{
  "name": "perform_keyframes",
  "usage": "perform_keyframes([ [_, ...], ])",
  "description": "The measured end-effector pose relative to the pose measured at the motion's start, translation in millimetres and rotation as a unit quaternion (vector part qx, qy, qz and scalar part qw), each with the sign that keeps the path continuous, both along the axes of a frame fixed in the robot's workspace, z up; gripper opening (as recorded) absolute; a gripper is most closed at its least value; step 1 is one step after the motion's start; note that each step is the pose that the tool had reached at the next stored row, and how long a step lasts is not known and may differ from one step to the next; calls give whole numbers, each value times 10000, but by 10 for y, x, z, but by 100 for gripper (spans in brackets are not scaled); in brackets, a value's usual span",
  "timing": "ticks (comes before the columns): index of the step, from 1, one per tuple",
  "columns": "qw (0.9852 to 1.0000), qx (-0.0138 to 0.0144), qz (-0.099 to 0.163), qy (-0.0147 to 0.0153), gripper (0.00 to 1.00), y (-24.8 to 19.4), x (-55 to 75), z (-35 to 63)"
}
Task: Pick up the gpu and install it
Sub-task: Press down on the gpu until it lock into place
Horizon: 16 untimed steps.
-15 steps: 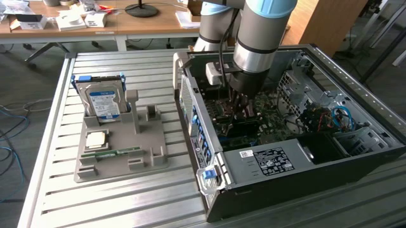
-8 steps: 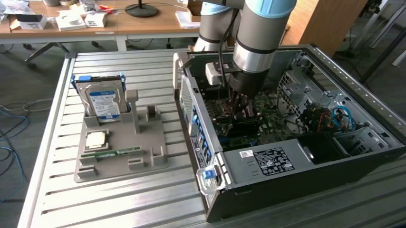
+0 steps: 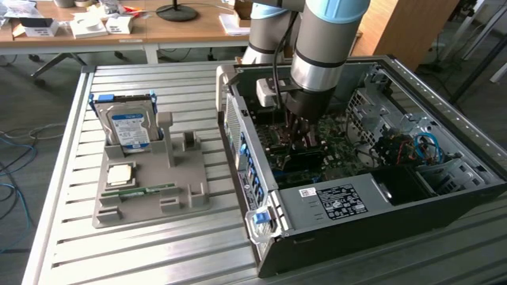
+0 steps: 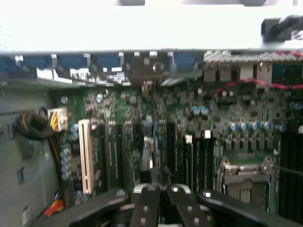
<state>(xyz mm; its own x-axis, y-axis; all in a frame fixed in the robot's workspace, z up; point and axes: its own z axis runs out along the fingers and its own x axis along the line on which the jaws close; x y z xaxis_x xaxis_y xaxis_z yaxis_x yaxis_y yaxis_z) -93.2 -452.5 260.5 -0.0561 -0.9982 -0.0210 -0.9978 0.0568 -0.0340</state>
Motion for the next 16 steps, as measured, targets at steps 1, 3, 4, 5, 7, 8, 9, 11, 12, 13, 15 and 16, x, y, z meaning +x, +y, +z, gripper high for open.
perform_keyframes([
  [1,10000,0,1,0,11,0,0,0],
  [3,10000,0,1,0,11,0,1,0],
  [4,10000,0,2,0,11,0,1,0],
  [5,10000,0,2,0,11,0,1,0],
  [7,10000,0,2,0,11,0,1,-1],
  [8,10000,0,1,0,11,0,1,-1],
  [9,10000,0,1,0,11,0,1,-1],
  [11,10000,0,1,0,11,0,1,-1],
  [12,10000,0,2,0,11,0,1,-1],
  [13,10000,0,2,0,11,0,1,-1],
  [15,10000,-1,2,0,11,0,1,-1],
  [16,10000,-1,2,0,11,0,1,-2],
])
